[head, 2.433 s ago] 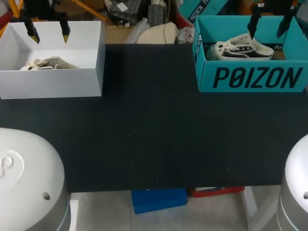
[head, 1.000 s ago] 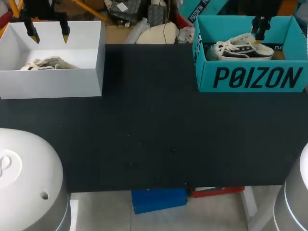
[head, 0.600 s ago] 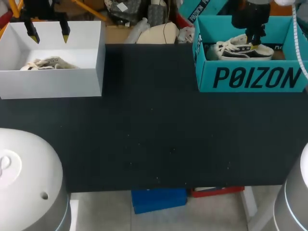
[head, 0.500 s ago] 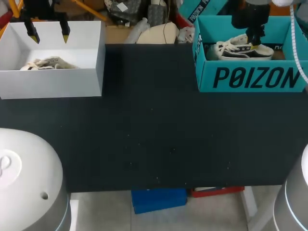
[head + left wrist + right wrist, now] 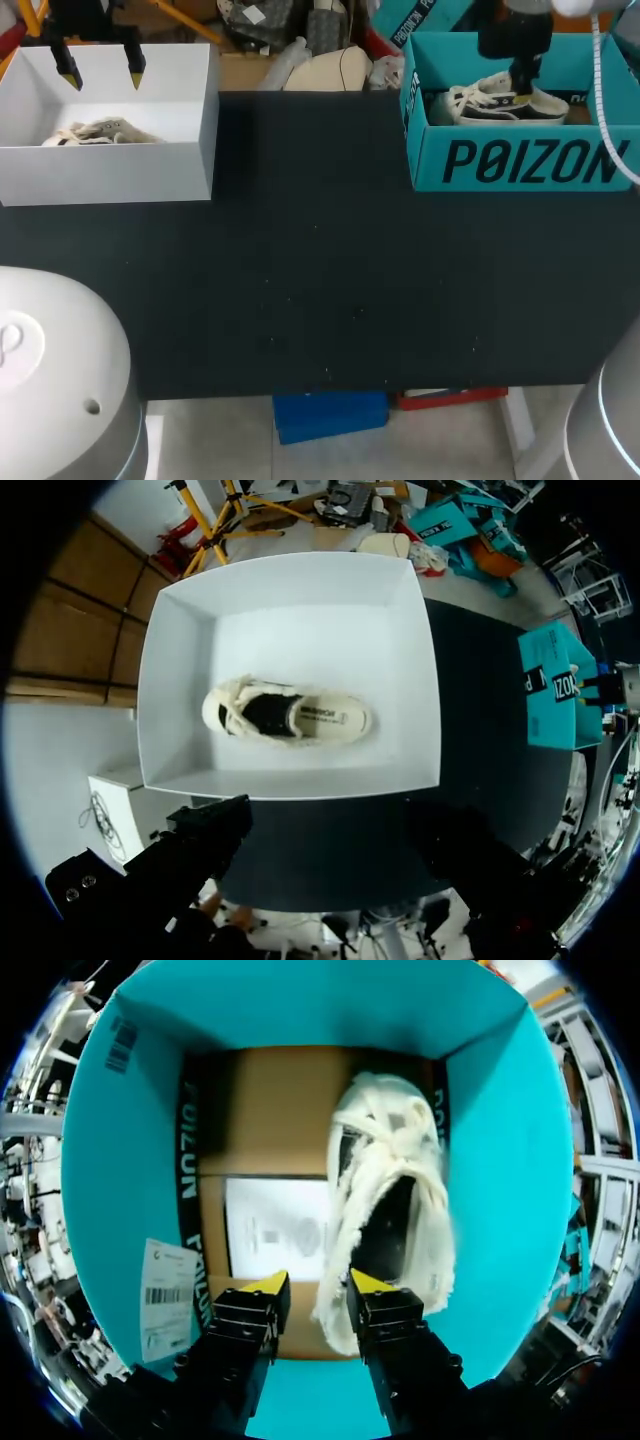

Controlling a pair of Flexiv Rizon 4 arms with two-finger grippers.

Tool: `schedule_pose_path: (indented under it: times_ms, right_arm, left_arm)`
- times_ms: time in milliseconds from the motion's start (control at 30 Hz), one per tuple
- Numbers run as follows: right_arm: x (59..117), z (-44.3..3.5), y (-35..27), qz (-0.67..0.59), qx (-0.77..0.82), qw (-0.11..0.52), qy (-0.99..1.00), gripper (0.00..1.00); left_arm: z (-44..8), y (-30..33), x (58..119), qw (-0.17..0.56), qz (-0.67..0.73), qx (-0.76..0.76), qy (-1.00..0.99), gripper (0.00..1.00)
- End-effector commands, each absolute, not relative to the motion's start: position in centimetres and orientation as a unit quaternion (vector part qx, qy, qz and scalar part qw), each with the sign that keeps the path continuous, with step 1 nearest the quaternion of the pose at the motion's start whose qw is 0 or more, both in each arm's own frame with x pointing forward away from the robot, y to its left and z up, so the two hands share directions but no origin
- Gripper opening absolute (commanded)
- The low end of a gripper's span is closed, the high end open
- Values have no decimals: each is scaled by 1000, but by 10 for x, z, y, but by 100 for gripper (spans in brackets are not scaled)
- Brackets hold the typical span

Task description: Take the shoe out of the shoebox, open the shoe tongue, remove and reinsert the insole, then place the shoe into the shoebox

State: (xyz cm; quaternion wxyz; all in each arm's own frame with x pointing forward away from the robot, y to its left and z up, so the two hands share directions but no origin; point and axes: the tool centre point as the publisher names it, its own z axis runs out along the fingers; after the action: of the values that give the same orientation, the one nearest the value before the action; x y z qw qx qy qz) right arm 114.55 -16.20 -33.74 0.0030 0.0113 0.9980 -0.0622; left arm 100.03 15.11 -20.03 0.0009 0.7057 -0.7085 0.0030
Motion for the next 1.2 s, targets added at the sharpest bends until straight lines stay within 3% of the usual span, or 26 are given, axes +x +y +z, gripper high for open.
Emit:
schedule_pose_path:
  times_ms: [33, 300, 933, 1200]
  right_arm:
    - [1154, -351, -160, -58, 18, -6, 998, 31]
    - [1159, -368, -162, -55, 38, -7, 998, 22]
    - [1160, -398, -176, -59, 72, -19, 995, 19]
    - [1160, -405, -177, -60, 84, -23, 994, 13]
  left_arm:
    - [-200, 151, 1000, 0, 1, 706, -708, 100]
    - [-200, 151, 1000, 0, 1, 706, -708, 100]
    - [-200, 151, 1000, 0, 1, 706, -708, 100]
    - [-200, 151, 1000, 0, 1, 706, -708, 100]
